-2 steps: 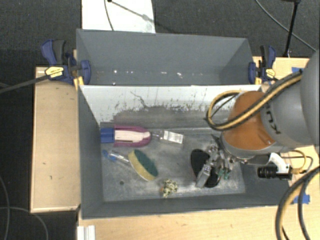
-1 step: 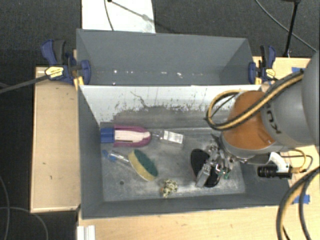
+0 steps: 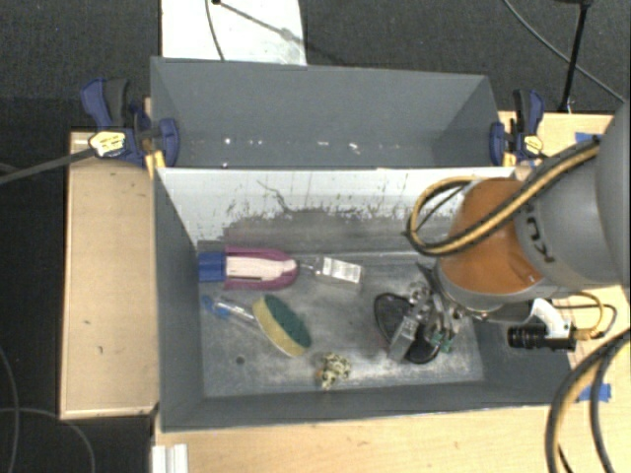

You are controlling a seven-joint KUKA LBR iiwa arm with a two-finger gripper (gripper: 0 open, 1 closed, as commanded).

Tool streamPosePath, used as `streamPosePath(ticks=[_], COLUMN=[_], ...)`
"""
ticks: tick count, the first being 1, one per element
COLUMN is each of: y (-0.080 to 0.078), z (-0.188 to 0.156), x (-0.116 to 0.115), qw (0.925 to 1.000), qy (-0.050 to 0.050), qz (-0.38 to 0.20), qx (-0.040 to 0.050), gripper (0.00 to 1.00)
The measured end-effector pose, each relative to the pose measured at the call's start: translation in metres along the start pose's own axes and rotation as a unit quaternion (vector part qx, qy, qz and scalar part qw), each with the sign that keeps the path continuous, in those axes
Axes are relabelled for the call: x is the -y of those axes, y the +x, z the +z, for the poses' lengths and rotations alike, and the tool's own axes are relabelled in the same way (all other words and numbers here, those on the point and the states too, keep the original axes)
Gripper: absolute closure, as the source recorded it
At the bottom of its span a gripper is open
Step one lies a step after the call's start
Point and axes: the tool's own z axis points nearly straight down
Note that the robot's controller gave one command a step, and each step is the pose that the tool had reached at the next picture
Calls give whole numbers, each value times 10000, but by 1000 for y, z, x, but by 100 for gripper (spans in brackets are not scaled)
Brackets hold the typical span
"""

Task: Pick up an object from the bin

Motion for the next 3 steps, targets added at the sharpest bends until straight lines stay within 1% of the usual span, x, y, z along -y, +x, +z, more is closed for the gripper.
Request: streamPosePath(ticks=[1,2,3], y=[0,-1,-1], z=[-8,-32,-47], x=[0,0,-1], qw=[10000,9999,9999], qy=[12,7,8], qz=[-54,-100,-142], qx=[47,60,61], gripper=[100,100,100])
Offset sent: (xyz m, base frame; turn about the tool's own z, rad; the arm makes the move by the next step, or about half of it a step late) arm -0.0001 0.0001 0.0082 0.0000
